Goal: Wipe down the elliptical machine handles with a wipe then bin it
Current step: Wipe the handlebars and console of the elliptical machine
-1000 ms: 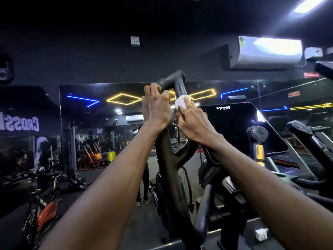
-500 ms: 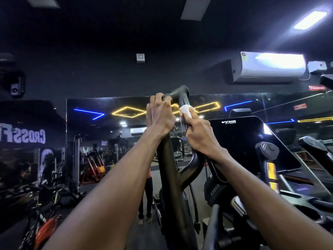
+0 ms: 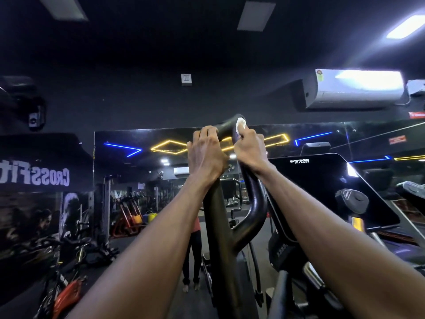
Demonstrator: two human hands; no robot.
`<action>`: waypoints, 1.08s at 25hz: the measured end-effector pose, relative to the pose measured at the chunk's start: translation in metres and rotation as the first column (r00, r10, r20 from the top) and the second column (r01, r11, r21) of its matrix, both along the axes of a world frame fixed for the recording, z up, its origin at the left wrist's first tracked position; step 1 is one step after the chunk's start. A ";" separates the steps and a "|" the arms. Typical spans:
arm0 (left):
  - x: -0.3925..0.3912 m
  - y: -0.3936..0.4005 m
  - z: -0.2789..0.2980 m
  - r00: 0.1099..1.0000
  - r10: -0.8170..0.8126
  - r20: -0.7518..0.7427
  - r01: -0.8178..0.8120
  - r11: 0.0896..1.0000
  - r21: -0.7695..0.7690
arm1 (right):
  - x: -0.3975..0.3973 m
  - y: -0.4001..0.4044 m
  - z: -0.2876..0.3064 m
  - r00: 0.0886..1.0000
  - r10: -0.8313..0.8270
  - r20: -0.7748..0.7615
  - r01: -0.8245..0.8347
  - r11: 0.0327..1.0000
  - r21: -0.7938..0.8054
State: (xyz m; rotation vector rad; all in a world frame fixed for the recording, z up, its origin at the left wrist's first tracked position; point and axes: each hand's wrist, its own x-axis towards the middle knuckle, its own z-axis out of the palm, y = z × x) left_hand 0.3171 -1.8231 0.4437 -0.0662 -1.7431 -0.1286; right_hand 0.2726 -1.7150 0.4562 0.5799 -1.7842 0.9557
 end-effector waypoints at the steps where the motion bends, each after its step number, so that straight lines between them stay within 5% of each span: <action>1: 0.001 0.000 -0.001 1.000 -0.011 -0.008 0.011 1.000 0.011 | -0.001 -0.003 -0.007 0.994 -0.050 -0.095 0.059 0.994 0.090; 3: 0.000 -0.001 -0.001 1.000 -0.013 -0.021 0.013 1.000 0.016 | -0.008 -0.005 -0.017 0.965 -0.105 -0.240 0.165 0.955 0.247; 16: -0.002 0.000 -0.004 0.998 -0.031 -0.057 0.036 0.995 0.089 | -0.017 0.004 0.026 0.956 -0.098 -0.276 0.190 0.924 0.331; 20: 0.000 0.000 -0.004 0.996 -0.052 -0.069 0.062 0.987 0.151 | -0.011 -0.001 0.032 0.944 0.050 -0.325 0.130 0.852 0.508; 27: -0.002 -0.002 -0.005 0.996 -0.055 -0.069 0.068 0.977 0.200 | -0.024 0.007 0.049 0.941 -0.071 -0.331 0.237 0.836 0.495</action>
